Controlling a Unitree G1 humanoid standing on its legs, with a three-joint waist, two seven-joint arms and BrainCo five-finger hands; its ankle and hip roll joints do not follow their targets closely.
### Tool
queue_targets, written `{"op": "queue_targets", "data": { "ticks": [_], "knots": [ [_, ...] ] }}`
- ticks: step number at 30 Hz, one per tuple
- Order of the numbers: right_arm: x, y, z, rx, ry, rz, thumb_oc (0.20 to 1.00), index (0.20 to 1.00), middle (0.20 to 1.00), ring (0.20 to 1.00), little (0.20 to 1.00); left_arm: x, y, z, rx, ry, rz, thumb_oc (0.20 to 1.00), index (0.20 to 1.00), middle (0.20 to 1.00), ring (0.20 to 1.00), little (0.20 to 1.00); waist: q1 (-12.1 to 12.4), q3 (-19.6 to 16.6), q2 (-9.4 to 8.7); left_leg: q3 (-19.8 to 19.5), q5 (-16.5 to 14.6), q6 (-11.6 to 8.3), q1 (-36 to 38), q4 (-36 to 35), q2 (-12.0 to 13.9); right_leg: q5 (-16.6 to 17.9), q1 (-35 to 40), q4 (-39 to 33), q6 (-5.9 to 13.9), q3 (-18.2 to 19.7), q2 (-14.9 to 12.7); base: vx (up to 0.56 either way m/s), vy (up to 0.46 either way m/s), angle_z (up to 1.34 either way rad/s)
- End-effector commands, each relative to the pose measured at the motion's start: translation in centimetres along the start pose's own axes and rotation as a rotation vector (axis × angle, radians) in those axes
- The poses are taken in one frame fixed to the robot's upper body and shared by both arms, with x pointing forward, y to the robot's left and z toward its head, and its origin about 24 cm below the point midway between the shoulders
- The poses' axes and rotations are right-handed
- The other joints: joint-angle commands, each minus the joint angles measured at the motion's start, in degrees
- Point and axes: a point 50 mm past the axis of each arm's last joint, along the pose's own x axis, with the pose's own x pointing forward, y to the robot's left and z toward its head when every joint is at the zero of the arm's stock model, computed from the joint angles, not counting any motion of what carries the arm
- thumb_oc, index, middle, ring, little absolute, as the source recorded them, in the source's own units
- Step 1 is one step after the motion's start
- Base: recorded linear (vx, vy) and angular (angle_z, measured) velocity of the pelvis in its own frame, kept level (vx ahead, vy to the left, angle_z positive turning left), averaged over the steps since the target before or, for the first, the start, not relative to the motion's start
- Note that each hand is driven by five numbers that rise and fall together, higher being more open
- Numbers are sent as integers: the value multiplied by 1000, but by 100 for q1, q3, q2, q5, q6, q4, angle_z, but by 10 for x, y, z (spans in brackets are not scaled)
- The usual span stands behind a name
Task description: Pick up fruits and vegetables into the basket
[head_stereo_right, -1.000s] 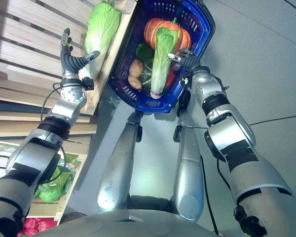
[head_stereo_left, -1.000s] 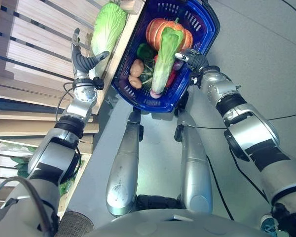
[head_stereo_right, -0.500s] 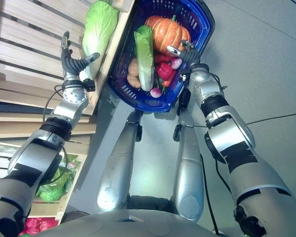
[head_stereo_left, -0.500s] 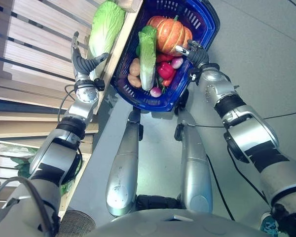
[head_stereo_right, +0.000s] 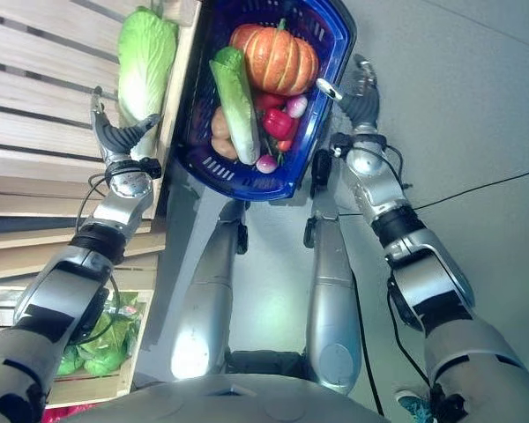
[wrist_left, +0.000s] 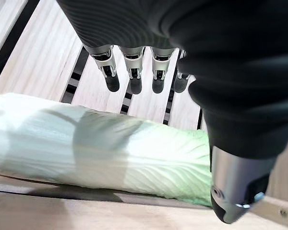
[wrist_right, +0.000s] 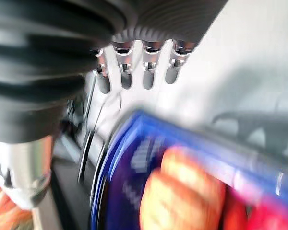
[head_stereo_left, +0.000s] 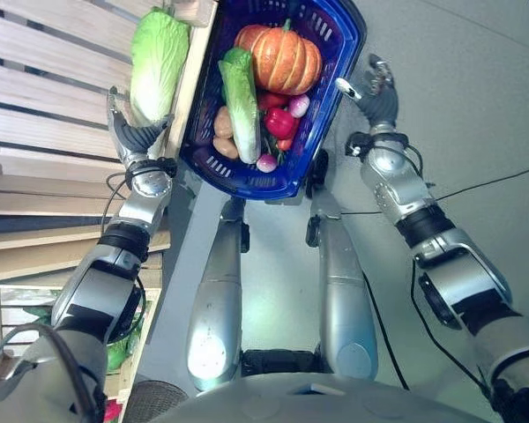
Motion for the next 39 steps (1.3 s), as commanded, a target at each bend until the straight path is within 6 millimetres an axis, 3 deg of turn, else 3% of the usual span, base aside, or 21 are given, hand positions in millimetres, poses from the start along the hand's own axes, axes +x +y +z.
{"op": "queue_targets", "data": {
  "ticks": [1, 9, 13, 19, 29, 39],
  "knots": [
    [-7, -34, 5, -4, -123, -162, 1000, 1000, 1000, 1000, 1000, -1, 23, -28, 71, 71, 110, 1000, 1000, 1000, 1000, 1000, -227, -232, 278, 288, 229, 170, 28, -446, -234, -806, 232, 425, 209, -192, 425, 1, 17, -10],
    [-16, -91, -30, -26, -15, -448, 1000, 1000, 1000, 1000, 1000, 3, 43, -48, 132, 155, 167, 1000, 1000, 1000, 1000, 1000, -351, -232, 199, 306, 157, 173, 1, -410, -195, -812, 219, 391, 214, -135, 438, 6, 10, -5],
    [-29, -127, -63, -49, 140, -549, 1000, 1000, 1000, 1000, 1000, 10, 55, -56, 156, 216, 189, 1000, 1000, 1000, 1000, 1000, -399, -232, 152, 321, 114, 191, -4, -381, -177, -815, 226, 361, 202, -124, 458, 12, 4, -2],
    [-44, -155, -88, -117, 296, -618, 1000, 1000, 1000, 1000, 1000, 13, 65, -66, 157, 326, 217, 1000, 1000, 1000, 1000, 1000, -412, -232, 126, 339, 86, 217, 28, -371, -161, -817, 276, 333, 186, -113, 471, 21, 9, -5],
    [-40, -156, -91, -145, 348, -583, 1000, 1000, 1000, 1000, 1000, 13, 72, -78, 115, 479, 214, 1000, 1000, 1000, 1000, 1000, -423, -232, 63, 349, 64, 220, 27, -356, -143, -823, 281, 325, 173, -119, 467, 2, 1, -1],
    [-28, -147, -82, -134, 322, -558, 1000, 1000, 1000, 1000, 1000, 20, 67, -73, 96, 521, 106, 1000, 1000, 1000, 1000, 1000, -442, -232, -2, 364, 111, 208, -81, -427, -132, -743, 175, 220, 182, -109, 481, 0, 0, 0]
  ]
}}
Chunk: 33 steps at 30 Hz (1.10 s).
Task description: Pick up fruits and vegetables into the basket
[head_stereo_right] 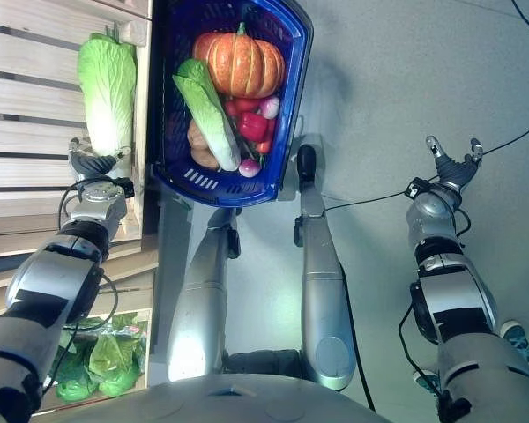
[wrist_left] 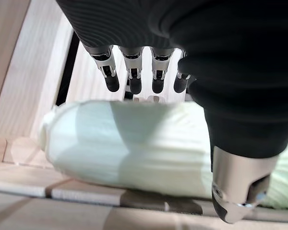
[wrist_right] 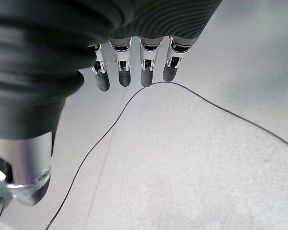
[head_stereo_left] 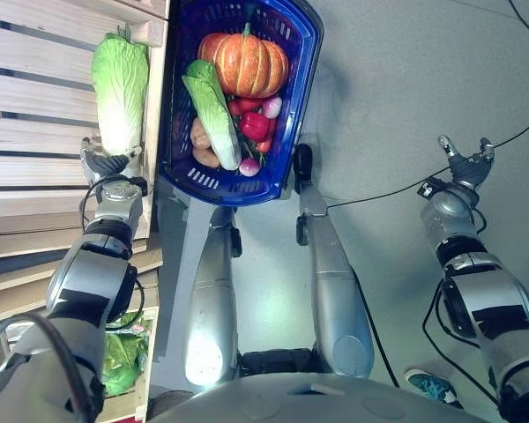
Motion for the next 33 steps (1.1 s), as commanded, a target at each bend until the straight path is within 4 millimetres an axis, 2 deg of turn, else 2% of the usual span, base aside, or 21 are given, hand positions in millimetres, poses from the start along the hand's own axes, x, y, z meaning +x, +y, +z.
{"op": "queue_targets", "data": {
  "ticks": [1, 10, 23, 24, 25, 26, 33],
  "knots": [
    [4, -20, -4, -40, -7, -49, 1000, 1000, 1000, 1000, 1000, 9, 29, -23, 16, 113, 58, 1000, 1000, 1000, 1000, 1000, -17, -225, 20, 168, 198, 192, -142, -352, -252, -831, 113, 479, 161, -289, 351, 0, 0, 0],
    [5, -15, 1, -27, -20, -34, 1000, 1000, 1000, 1000, 1000, 10, 25, -19, 67, 115, -23, 1000, 1000, 1000, 1000, 1000, -47, -225, -29, 188, 235, 190, -208, -414, -244, -747, 45, 376, 174, -267, 358, 0, 0, 0],
    [3, -9, 3, -17, -25, -25, 1000, 1000, 1000, 1000, 1000, 11, 30, -28, 116, 185, -40, 1000, 1000, 1000, 1000, 1000, -42, -225, -74, 179, 180, 168, -199, -443, -229, -768, 57, 315, 184, -254, 361, 0, 0, 0],
    [4, -9, 3, -15, -25, -26, 1000, 1000, 1000, 1000, 1000, 11, 30, -28, 119, 190, -50, 824, 824, 824, 824, 824, -46, -225, -76, 178, 182, 169, -198, -449, -230, -762, 53, 312, 186, -253, 361, 0, 0, 0],
    [4, -8, 4, -13, -26, -25, 1000, 1000, 1000, 1000, 1000, 11, 30, -28, 119, 192, -62, 476, 476, 476, 476, 476, -46, -225, -77, 180, 182, 168, -204, -457, -226, -761, 47, 307, 189, -252, 362, 0, 0, 0],
    [3, -7, 4, -13, -27, -23, 1000, 1000, 1000, 1000, 1000, 11, 29, -27, 118, 197, -74, 200, 200, 200, 200, 200, -49, -225, -80, 184, 186, 167, -206, -460, -226, -759, 44, 307, 189, -251, 367, 0, 0, 0],
    [2, -4, 4, -4, -33, -12, 1000, 1000, 1000, 1000, 1000, 9, 21, -28, 102, 192, -141, 200, 200, 200, 200, 200, -57, -225, -64, 184, 185, 167, -212, -473, -233, -751, 33, 287, 194, -243, 364, 0, 0, 0]
  ]
}}
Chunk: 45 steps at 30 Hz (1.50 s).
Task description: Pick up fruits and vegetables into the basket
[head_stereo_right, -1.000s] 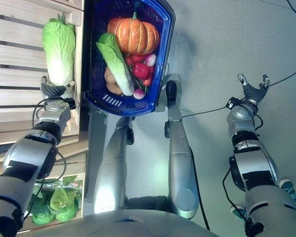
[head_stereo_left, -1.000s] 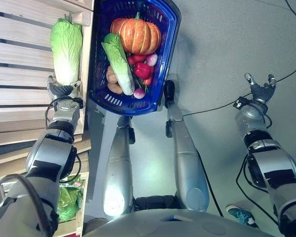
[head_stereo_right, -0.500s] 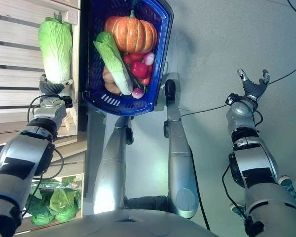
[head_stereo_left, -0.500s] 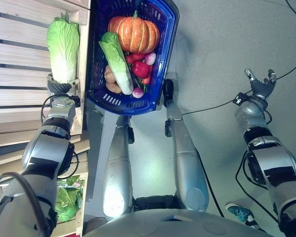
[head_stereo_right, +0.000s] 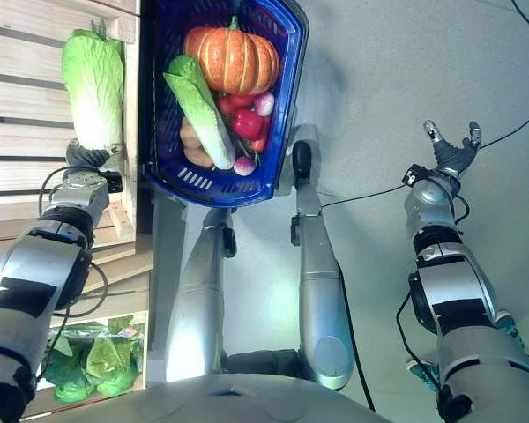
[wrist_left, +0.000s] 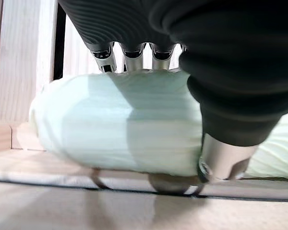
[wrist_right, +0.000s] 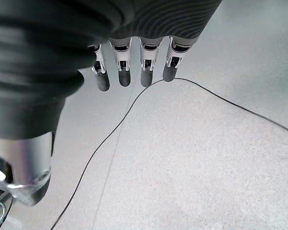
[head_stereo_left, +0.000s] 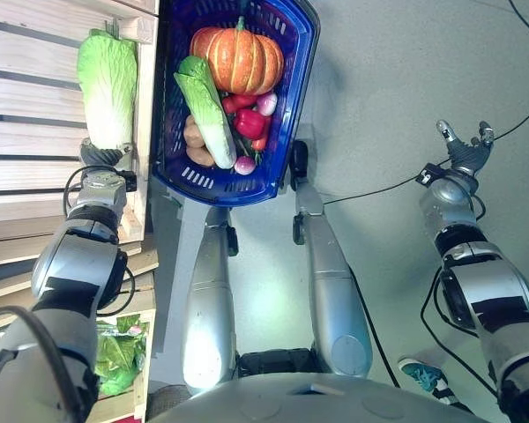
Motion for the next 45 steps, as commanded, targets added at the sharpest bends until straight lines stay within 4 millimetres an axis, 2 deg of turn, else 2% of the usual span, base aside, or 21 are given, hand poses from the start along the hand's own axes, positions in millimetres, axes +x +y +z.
{"op": "queue_targets", "data": {
  "ticks": [1, 10, 21, 25, 29, 33, 39, 45],
  "knots": [
    [0, -16, -9, -12, 3, -43, 1000, 1000, 1000, 1000, 1000, -3, -2, -35, -7, 117, -31, 200, 200, 200, 200, 200, 15, -201, 35, 181, 227, 179, -83, -494, -284, -794, 106, 367, 227, -230, 322, 0, 0, 0],
    [-1, -14, -8, 8, -1, -34, 1000, 1000, 1000, 1000, 1000, -4, -3, -39, -74, 106, -50, 200, 200, 200, 200, 200, 31, -201, 90, 173, 278, 164, -79, -523, -287, -768, 116, 347, 229, -233, 307, 0, 0, 0],
    [-10, -4, -7, 119, -52, 67, 1000, 1000, 1000, 1000, 1000, -5, 13, -23, -421, -94, 130, 200, 200, 200, 200, 200, 106, -201, 204, 107, 253, 155, 125, -569, -327, -886, 315, 375, 209, -236, 308, 0, -23, 0],
    [-15, 3, -3, 200, -74, 122, 1000, 1000, 1000, 1000, 1000, -11, 20, -1, -491, -259, 220, 200, 200, 200, 200, 200, 157, -201, 235, 70, 252, 141, 212, -581, -344, -924, 418, 375, 185, -260, 307, -7, -39, 1],
    [-21, 9, 2, 261, -97, 163, 1000, 1000, 1000, 1000, 1000, -25, 13, 23, -530, -421, 235, 200, 200, 200, 200, 200, 196, -201, 248, 49, 254, 136, 259, -593, -348, -949, 478, 394, 168, -268, 315, -2, -6, -1],
    [-29, 13, 5, 309, -124, 183, 1000, 1000, 1000, 1000, 1000, -38, 7, 37, -545, -539, 235, 200, 200, 200, 200, 200, 235, -201, 249, 42, 259, 151, 303, -617, -358, -957, 537, 405, 163, -294, 322, -6, -8, 0],
    [-42, 30, 33, 365, -231, 266, 1000, 1000, 1000, 1000, 1000, -61, -3, 73, -490, -767, 196, 200, 200, 200, 200, 200, 245, -201, 246, 54, 289, 152, 323, -659, -359, -937, 567, 408, 160, -318, 332, 0, 0, 0],
    [-60, 40, 56, 412, -348, 378, 1000, 1000, 1000, 1000, 1000, -81, -16, 93, -405, -924, 109, 200, 200, 200, 200, 200, 212, -201, 266, 97, 310, 167, 334, -676, -364, -917, 589, 405, 182, -316, 332, 0, 0, 0]
  ]
}}
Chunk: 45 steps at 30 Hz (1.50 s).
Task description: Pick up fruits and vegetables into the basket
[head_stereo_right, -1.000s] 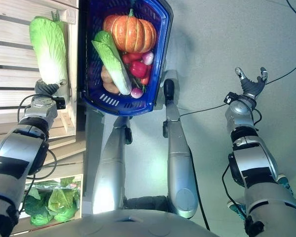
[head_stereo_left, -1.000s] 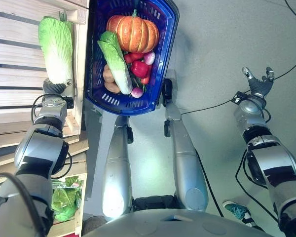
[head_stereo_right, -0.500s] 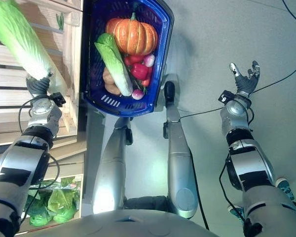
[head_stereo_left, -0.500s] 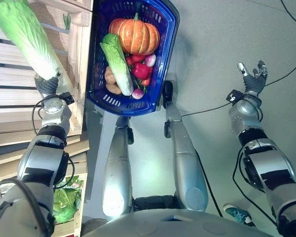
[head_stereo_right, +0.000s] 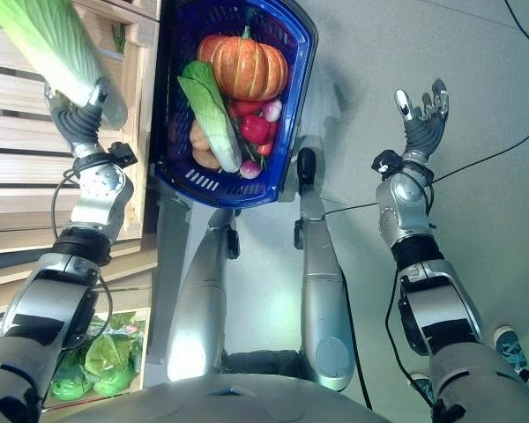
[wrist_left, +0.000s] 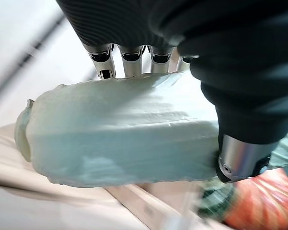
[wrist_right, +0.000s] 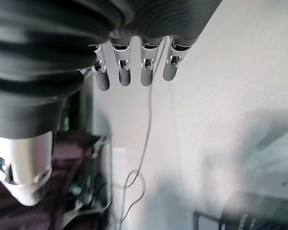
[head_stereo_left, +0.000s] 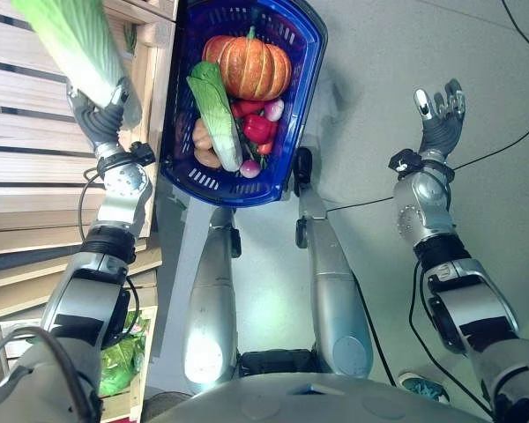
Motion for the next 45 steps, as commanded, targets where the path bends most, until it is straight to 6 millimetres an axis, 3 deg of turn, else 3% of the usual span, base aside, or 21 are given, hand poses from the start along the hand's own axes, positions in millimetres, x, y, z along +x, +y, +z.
{"op": "queue_targets", "data": {
  "ticks": [1, 8, 23, 33, 45],
  "knots": [
    [-9, -1, 16, -6, -111, 59, 1000, 1000, 1000, 1000, 1000, 2, -5, 23, 20, -154, -68, 200, 200, 200, 200, 200, -17, -207, 266, 94, 299, 177, 77, -634, -350, -919, 379, 406, 202, -330, 332, 0, 0, 0],
    [-20, 23, 35, 23, -166, 263, 1000, 1000, 1000, 1000, 1000, -4, -21, 42, 88, -215, -278, 200, 200, 200, 200, 200, -39, -207, 320, 152, 346, 196, 115, -715, -356, -886, 417, 362, 239, -323, 313, 0, 0, 0],
    [-50, 70, 51, 180, -106, 734, 1000, 1000, 1000, 1000, 1000, -32, -54, 75, 149, -355, -753, 200, 200, 200, 200, 200, -60, -207, 278, 227, 422, 225, 147, -800, -336, -775, 479, 262, 317, -369, 280, 0, 0, 0],
    [-60, 93, 54, 210, -51, 877, 1000, 1000, 1000, 1000, 1000, -52, -78, 88, 163, -432, -959, 200, 200, 200, 200, 200, -56, -207, 208, 273, 455, 230, 142, -848, -303, -704, 467, 226, 351, -358, 301, 0, 0, 0],
    [-69, 109, 62, 243, -42, 975, 1000, 1000, 1000, 1000, 1000, -66, -91, 92, 215, -435, -1101, 200, 200, 200, 200, 200, -37, -207, 159, 275, 467, 220, 114, -853, -283, -651, 444, 206, 386, -363, 298, 0, 0, 0]
  ]
}}
